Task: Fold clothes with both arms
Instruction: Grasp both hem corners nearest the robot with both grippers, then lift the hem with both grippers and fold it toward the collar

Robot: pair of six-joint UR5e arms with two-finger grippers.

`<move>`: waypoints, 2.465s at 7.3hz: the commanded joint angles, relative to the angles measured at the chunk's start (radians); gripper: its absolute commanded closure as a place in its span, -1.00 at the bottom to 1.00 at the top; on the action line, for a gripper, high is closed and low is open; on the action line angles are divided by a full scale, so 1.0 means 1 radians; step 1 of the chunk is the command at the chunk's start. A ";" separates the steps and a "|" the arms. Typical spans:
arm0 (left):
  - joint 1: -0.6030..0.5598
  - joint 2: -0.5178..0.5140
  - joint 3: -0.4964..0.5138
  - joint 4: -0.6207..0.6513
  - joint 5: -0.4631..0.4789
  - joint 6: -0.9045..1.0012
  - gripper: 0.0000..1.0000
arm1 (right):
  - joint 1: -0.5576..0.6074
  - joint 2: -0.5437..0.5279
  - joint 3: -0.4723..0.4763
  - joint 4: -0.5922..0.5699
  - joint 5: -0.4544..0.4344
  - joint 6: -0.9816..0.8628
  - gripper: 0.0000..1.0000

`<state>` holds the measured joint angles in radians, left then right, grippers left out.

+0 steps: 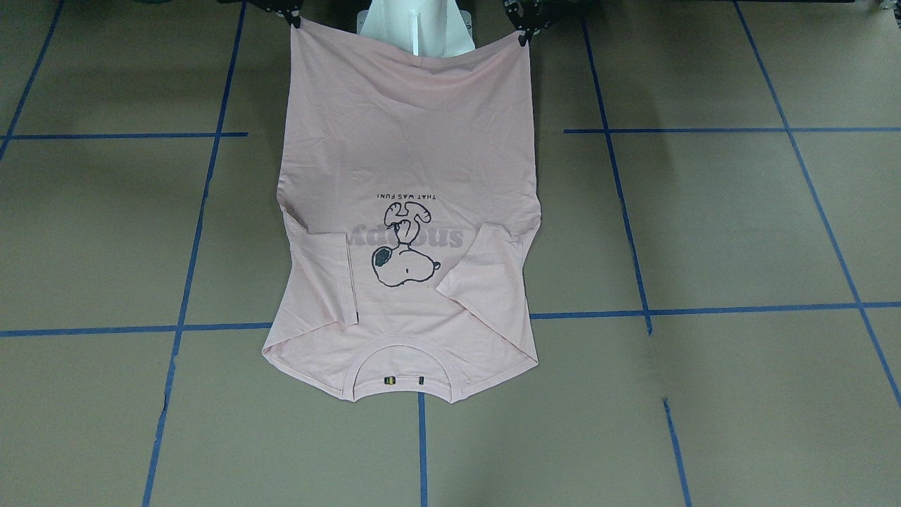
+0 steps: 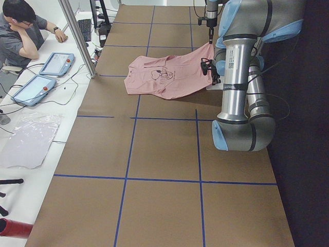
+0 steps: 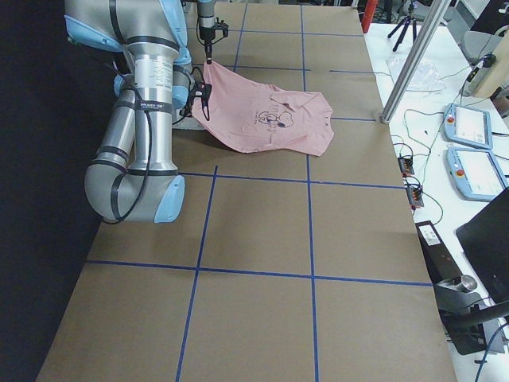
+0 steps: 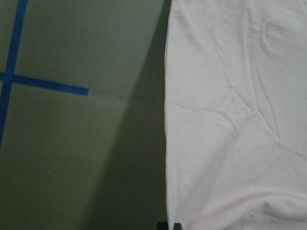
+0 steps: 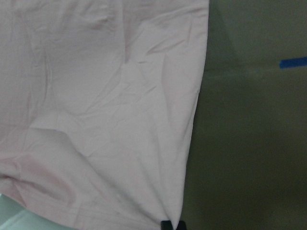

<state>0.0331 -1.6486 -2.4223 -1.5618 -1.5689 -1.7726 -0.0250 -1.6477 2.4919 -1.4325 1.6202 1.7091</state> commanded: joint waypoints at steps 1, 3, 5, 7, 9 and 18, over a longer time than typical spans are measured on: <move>-0.030 -0.016 0.006 -0.001 -0.002 0.078 1.00 | 0.165 0.012 -0.019 0.003 0.003 -0.124 1.00; -0.222 -0.077 0.028 -0.001 -0.019 0.221 1.00 | 0.330 0.125 -0.115 0.009 0.012 -0.296 1.00; -0.434 -0.150 0.116 -0.001 -0.117 0.367 1.00 | 0.477 0.219 -0.241 0.012 0.036 -0.305 1.00; -0.556 -0.253 0.295 -0.009 -0.115 0.433 1.00 | 0.583 0.315 -0.371 0.012 0.030 -0.403 1.00; -0.637 -0.376 0.517 -0.119 -0.115 0.435 1.00 | 0.641 0.467 -0.532 0.012 0.032 -0.407 1.00; -0.768 -0.536 0.989 -0.426 -0.111 0.472 1.00 | 0.824 0.663 -1.043 0.199 0.152 -0.496 1.00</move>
<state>-0.7342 -2.1729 -1.4857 -1.9515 -1.6816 -1.3011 0.7905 -0.9957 1.5176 -1.2980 1.7713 1.2140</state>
